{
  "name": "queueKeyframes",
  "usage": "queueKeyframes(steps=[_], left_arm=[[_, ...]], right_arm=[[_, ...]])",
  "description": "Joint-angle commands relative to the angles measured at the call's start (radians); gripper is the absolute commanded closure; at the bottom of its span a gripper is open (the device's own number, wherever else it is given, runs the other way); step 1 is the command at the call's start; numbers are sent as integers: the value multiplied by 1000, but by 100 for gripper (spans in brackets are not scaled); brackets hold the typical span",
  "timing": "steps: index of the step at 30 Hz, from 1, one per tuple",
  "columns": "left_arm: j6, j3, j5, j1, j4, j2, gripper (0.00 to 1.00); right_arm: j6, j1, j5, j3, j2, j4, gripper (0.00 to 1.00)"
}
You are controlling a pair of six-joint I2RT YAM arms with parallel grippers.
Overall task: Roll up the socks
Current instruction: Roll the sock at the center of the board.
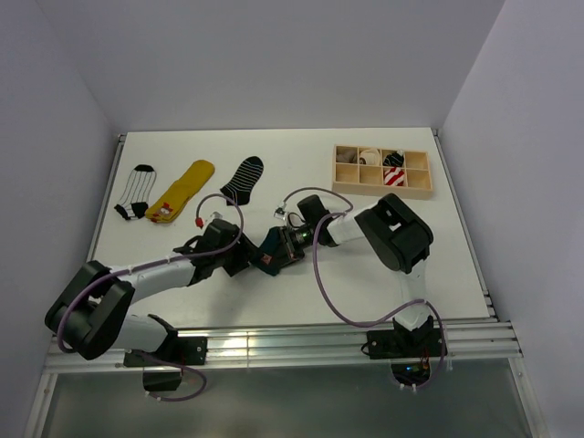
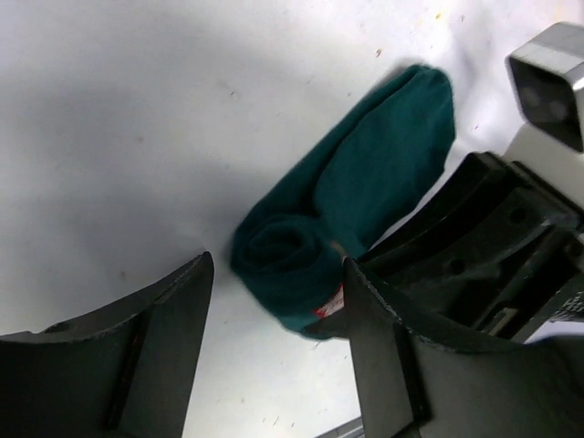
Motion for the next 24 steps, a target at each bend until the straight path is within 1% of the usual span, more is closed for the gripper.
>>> queueKeyframes(steps=[1, 3, 5, 6, 7, 8, 9, 10, 11, 12, 13, 14, 15, 16, 19, 20, 22, 23, 24], left_arm=[[-5, 22, 1, -6, 55, 39, 36], [-6, 29, -7, -8, 57, 70, 39], [-9, 33, -7, -8, 54, 99, 46], [-7, 35, -6, -8, 52, 108, 49], [-10, 36, 0, -8, 52, 117, 59], [-7, 39, 4, -6, 49, 131, 64], [-4, 41, 5, -8, 42, 136, 68], [-1, 45, 8, -8, 37, 142, 74], [5, 47, 8, -6, 29, 142, 76], [10, 50, 8, -6, 13, 143, 83], [14, 59, 7, -8, 2, 140, 85], [25, 65, 7, -8, 0, 137, 87], [36, 74, 4, -8, -38, 136, 89], [45, 99, 4, -8, -75, 133, 90], [82, 149, -10, -6, -157, 130, 91], [97, 160, -15, -8, -173, 128, 91], [111, 196, -19, -6, -217, 130, 90], [125, 208, -19, -8, -228, 131, 90], [132, 220, -12, -8, -242, 137, 90]], right_arm=[[21, 0, 3, 7, 46, -21, 100], [17, -2, 8, 7, 40, -25, 98], [3, -2, 19, 11, 34, -45, 94], [-3, -2, 29, 11, 23, -51, 88], [-6, -2, 34, 8, 12, -57, 85], [-11, -2, 42, 2, 1, -56, 81], [-16, -2, 58, -1, -24, -57, 72], [-23, 0, 71, -5, -40, -71, 68], [-46, 1, 91, -9, -57, -82, 65], [-58, 3, 130, -9, -95, -93, 61], [-72, 6, 158, -12, -117, -122, 60], [-106, 15, 181, -13, -159, -137, 58], [-121, 21, 206, -15, -184, -154, 56], [-137, 27, 277, -18, -207, -181, 55], [-200, 70, 423, -35, -304, -226, 52], [-224, 87, 539, -44, -353, -228, 52], [-252, 147, 656, -71, -396, -219, 51], [-264, 171, 780, -84, -417, -212, 51], [-278, 199, 836, -94, -454, -212, 51]])
